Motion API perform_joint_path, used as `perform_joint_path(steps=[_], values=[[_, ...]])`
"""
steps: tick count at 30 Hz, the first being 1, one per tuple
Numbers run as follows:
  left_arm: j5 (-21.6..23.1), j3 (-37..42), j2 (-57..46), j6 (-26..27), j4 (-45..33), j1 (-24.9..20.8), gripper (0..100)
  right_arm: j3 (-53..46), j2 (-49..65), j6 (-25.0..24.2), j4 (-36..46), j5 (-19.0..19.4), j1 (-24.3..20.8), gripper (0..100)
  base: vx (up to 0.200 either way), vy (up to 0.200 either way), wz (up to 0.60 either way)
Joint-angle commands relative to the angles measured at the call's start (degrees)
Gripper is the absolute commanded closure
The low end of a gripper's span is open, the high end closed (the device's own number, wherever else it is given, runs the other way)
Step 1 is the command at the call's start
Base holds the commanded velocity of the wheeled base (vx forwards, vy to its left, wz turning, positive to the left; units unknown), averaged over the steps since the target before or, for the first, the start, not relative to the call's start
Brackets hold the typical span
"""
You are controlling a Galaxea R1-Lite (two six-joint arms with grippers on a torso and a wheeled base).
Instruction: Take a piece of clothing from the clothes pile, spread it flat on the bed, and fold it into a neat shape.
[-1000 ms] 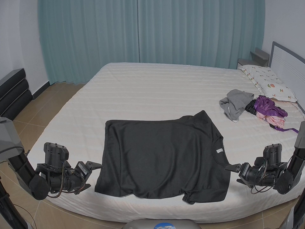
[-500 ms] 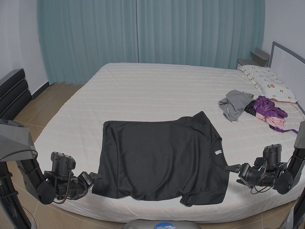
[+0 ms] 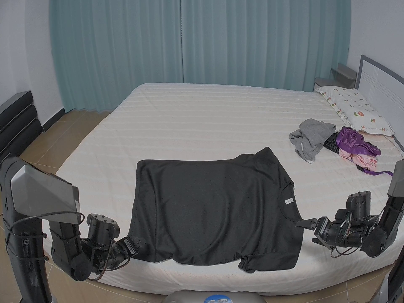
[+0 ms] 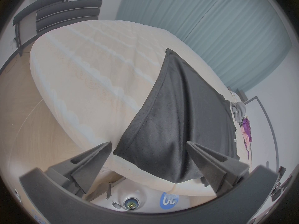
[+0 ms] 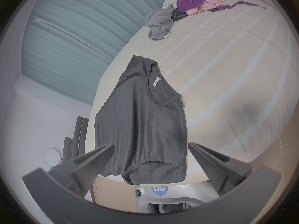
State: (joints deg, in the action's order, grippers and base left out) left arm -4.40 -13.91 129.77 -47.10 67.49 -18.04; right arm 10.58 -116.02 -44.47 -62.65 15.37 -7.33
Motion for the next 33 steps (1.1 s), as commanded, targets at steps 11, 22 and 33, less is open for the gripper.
perform_joint_path(steps=[11, 22, 33], values=[[-0.35, -1.38, 3.03, 0.96, -0.08, 0.38, 100, -0.03, -1.84, 0.61, -0.11, -0.17, -0.14, 0, 0.0, 0.0, 0.0], [-1.58, 4.15, -0.57, 3.6, 0.01, 2.92, 100, -0.39, -2.55, 1.05, -0.02, -0.26, -0.14, 0, 0.0, 0.0, 0.0], [-2.72, 8.81, -5.76, 9.58, 0.19, 6.18, 100, 2.07, -7.29, 2.72, 0.07, -0.52, -3.75, 0, 0.0, 0.0, 0.0]])
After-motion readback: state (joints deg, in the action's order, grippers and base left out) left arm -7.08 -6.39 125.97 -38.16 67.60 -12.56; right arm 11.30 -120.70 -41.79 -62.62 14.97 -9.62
